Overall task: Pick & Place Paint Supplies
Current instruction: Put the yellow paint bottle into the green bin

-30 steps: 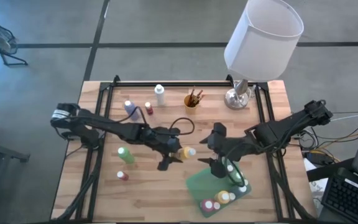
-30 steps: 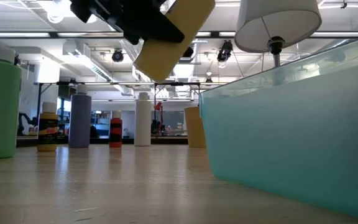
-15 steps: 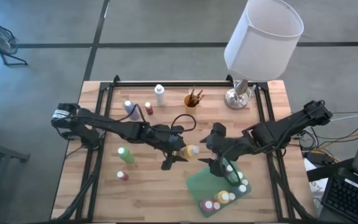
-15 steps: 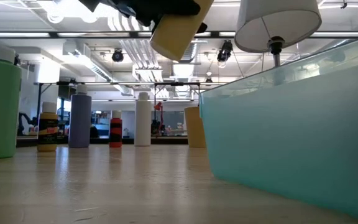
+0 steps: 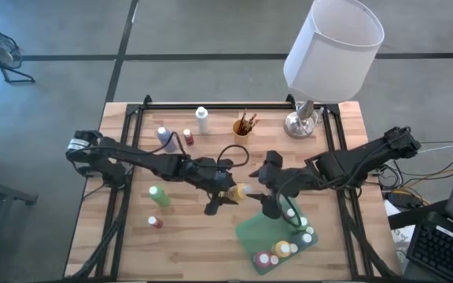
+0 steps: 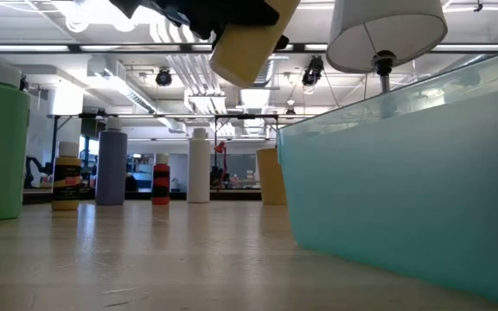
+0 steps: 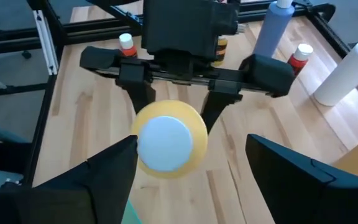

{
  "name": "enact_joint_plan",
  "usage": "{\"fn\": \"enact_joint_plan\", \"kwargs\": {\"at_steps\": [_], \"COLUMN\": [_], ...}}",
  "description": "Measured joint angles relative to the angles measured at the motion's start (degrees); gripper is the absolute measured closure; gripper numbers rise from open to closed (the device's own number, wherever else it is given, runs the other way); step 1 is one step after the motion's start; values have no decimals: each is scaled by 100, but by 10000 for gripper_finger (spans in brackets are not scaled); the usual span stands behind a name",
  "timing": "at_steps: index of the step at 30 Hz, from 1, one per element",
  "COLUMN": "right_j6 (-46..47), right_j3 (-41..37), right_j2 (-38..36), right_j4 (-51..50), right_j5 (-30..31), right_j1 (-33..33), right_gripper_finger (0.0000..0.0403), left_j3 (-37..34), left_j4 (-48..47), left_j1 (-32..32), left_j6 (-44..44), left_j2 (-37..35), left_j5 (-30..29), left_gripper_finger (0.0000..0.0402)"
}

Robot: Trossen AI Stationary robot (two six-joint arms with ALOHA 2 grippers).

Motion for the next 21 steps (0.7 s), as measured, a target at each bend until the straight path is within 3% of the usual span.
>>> {"fn": "enact_joint_plan", "kwargs": {"at_steps": [12,21], "right_j6": [-173,-196], "right_j3": [66,66], "right_j2": [345,334], "right_j4": [64,25], "right_j5": [-257,-241], "right_j1": [-127,-145], "right_gripper_finger": [115,158], "left_j3": [37,37], "left_j4": [-179,-298], "left_j1": [0,-2], "left_j6": [81,76], "left_j2": [4,4], "left_j5": [-7,0], "left_gripper_finger": [193,193]}}
